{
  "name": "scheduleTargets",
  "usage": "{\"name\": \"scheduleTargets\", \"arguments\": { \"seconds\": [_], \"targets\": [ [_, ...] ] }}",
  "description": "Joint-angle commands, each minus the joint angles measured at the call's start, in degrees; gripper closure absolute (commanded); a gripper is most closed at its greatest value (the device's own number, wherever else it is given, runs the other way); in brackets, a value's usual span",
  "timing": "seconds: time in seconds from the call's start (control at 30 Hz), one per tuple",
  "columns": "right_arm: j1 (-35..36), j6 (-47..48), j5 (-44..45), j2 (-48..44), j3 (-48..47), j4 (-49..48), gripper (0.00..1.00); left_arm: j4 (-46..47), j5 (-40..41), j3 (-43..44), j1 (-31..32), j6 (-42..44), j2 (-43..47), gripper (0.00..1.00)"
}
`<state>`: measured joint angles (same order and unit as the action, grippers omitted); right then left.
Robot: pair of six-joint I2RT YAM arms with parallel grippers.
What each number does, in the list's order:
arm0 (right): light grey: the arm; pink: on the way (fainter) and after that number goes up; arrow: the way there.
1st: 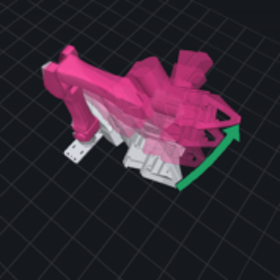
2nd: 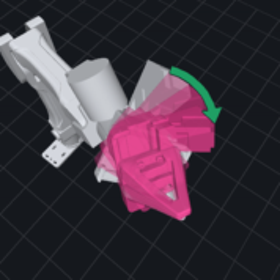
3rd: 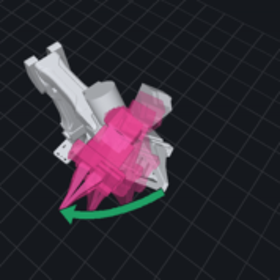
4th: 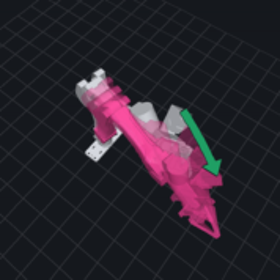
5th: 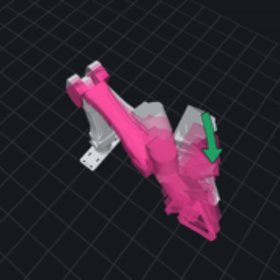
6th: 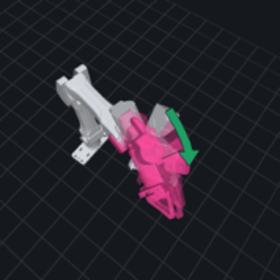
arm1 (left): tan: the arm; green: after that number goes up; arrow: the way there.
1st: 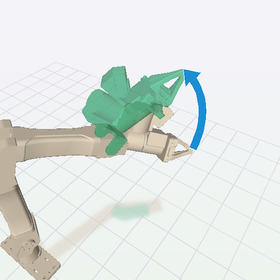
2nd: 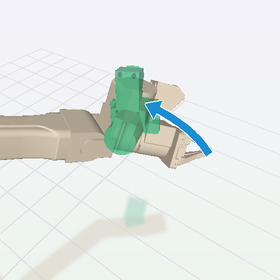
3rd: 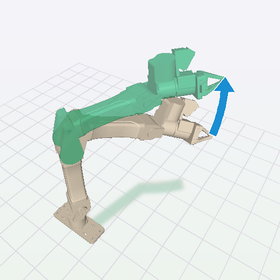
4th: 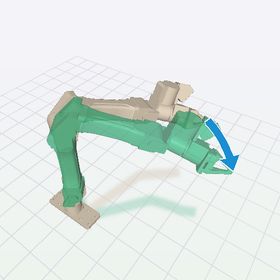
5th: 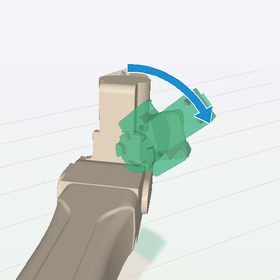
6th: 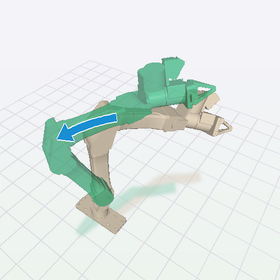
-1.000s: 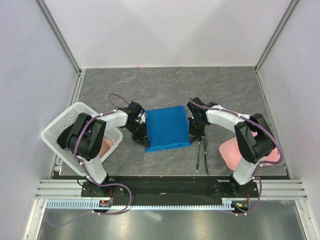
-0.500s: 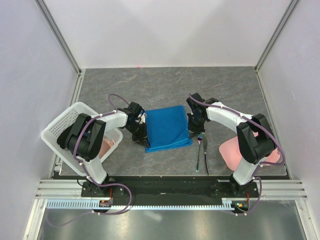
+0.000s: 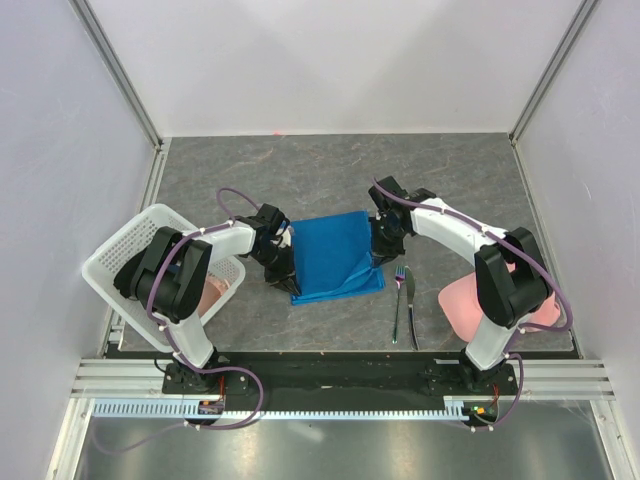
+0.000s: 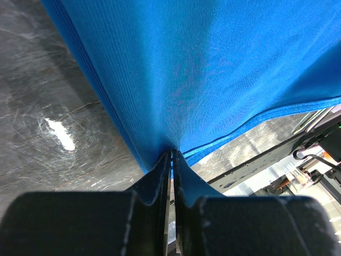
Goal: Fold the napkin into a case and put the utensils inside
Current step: Fold the top corner of the square-folded napkin at the center of the board.
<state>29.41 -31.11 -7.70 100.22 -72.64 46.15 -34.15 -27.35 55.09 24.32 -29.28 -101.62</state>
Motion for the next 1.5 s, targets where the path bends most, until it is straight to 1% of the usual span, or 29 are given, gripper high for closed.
{"name": "scheduleTargets", "arguments": {
  "seconds": [0.0, 0.1, 0.23, 0.3, 0.53, 0.6, 0.77, 0.87, 0.93, 1.0, 1.03, 1.1, 1.13, 1.2, 1.27, 1.33, 1.47],
  "targets": [
    [0.04, 0.35, -1.16, -0.39, 1.97, -2.63, 0.92, 0.67, 1.51, -0.60, 0.56, 0.80, 0.73, 0.89],
    [-0.32, -0.35, -3.54, 0.76, 3.38, -6.58, 0.91, 0.67, 1.34, -0.69, 0.65, 0.80, 0.64, 0.89],
    [-0.49, -0.26, -5.57, 1.90, 3.38, -9.58, 0.89, 0.67, 1.16, -1.12, 0.73, 0.80, 0.99, 0.89],
    [-0.49, 0.00, -5.74, 2.08, 3.38, -10.64, 0.85, 0.67, 1.34, -1.39, 0.73, 0.80, 1.34, 0.89],
    [-0.58, -0.53, -7.06, 1.99, 4.09, -12.57, 0.75, 0.67, 1.25, -1.57, 0.73, 0.89, 1.25, 0.89],
    [-0.67, -0.79, -7.59, 1.90, 4.26, -13.28, 0.70, 0.67, 1.16, -1.48, 0.73, 0.98, 1.16, 0.89],
    [-1.02, -1.67, -8.55, 2.61, 4.70, -14.24, 0.68, 0.67, 1.07, -1.48, 0.82, 1.06, 0.90, 0.89],
    [-1.46, -2.02, -8.21, 2.52, 5.75, -14.86, 0.63, 0.67, 0.99, -1.48, 0.82, 1.33, 0.99, 0.89],
    [-1.63, -2.02, -8.20, 2.52, 6.19, -15.12, 0.62, 0.67, 0.99, -1.57, 0.91, 1.24, 0.99, 0.89],
    [-1.81, -1.76, -8.20, 2.78, 6.37, -15.39, 0.65, 0.75, 0.81, -1.65, 0.82, 1.33, 0.99, 0.89],
    [-1.81, -1.84, -8.29, 2.96, 6.37, -15.65, 0.72, 0.67, 0.81, -1.65, 0.82, 1.33, 1.08, 0.89],
    [-1.90, -1.93, -8.55, 2.61, 6.11, -15.83, 0.77, 0.67, 1.07, -1.83, 0.91, 1.42, 1.25, 0.89],
    [-1.81, -2.19, -8.82, 2.00, 6.02, -15.83, 0.83, 0.67, 1.07, -1.83, 0.82, 1.42, 1.25, 0.89],
    [-1.81, -2.37, -9.26, 1.29, 5.76, -15.30, 0.87, 0.67, 1.16, -1.74, 0.82, 1.42, 1.60, 0.89],
    [-1.81, -2.64, -10.66, 0.32, 5.41, -13.30, 0.78, 0.67, 1.08, -1.65, 0.82, 1.42, 1.43, 0.89],
    [-1.81, -2.99, -10.66, -1.07, 5.75, -11.79, 0.65, 0.67, 0.99, -1.65, 0.82, 1.59, 1.25, 0.89],
    [-1.81, -3.60, -11.89, -3.80, 7.77, -9.59, 0.64, 0.75, 1.16, -1.65, 0.82, 1.77, 0.90, 0.89]
  ]
}}
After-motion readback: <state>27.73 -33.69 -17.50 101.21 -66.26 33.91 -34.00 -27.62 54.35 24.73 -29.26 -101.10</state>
